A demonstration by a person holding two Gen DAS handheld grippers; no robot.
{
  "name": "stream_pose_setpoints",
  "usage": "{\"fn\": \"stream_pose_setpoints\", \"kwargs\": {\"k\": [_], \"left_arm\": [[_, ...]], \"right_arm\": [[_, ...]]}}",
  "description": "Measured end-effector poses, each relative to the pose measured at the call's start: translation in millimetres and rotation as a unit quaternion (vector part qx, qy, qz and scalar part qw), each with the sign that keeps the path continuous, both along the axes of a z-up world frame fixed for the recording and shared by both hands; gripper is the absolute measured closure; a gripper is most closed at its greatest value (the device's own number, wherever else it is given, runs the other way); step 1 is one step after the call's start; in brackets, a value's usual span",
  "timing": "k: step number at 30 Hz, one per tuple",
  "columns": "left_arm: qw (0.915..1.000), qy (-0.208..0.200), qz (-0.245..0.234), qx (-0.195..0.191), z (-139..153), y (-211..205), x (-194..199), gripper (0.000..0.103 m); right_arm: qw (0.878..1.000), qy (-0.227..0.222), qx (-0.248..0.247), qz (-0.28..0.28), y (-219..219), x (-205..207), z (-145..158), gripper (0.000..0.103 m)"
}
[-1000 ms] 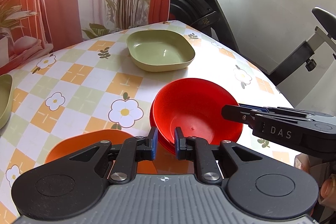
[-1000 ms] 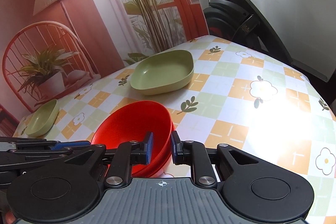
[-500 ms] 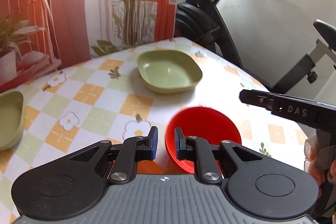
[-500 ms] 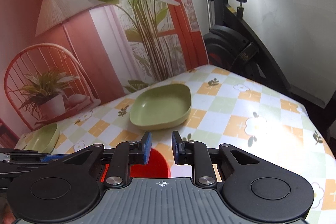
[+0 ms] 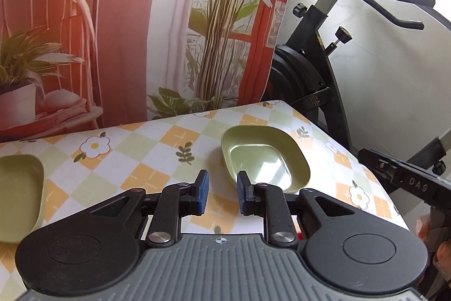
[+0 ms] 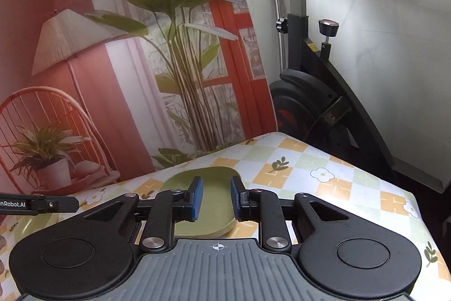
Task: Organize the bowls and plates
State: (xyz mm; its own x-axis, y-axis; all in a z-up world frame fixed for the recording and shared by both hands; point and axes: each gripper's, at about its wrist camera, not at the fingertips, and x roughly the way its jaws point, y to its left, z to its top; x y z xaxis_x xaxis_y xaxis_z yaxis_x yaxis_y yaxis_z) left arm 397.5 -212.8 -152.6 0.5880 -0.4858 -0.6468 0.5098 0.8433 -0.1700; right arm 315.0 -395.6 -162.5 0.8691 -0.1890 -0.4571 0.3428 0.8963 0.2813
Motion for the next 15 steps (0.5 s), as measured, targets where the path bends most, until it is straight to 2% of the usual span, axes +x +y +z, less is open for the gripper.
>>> {"fn": "stream_pose_setpoints", "kwargs": {"k": [4,15], "left_arm": [[0.9999,0.007,-0.008,0.001,-10.1,-19.9,21.5,0.08],[0.9981,0.034,-0.024,0.045,-53.6,-73.7,65.5,0.08]], "right_arm": [[1.0,0.022,-0.002,0.009,-16.5,27.6,-22.8,0.082],[0.999,0.044,0.01,0.021,-40.7,81.8,-71.4,0.082]]}}
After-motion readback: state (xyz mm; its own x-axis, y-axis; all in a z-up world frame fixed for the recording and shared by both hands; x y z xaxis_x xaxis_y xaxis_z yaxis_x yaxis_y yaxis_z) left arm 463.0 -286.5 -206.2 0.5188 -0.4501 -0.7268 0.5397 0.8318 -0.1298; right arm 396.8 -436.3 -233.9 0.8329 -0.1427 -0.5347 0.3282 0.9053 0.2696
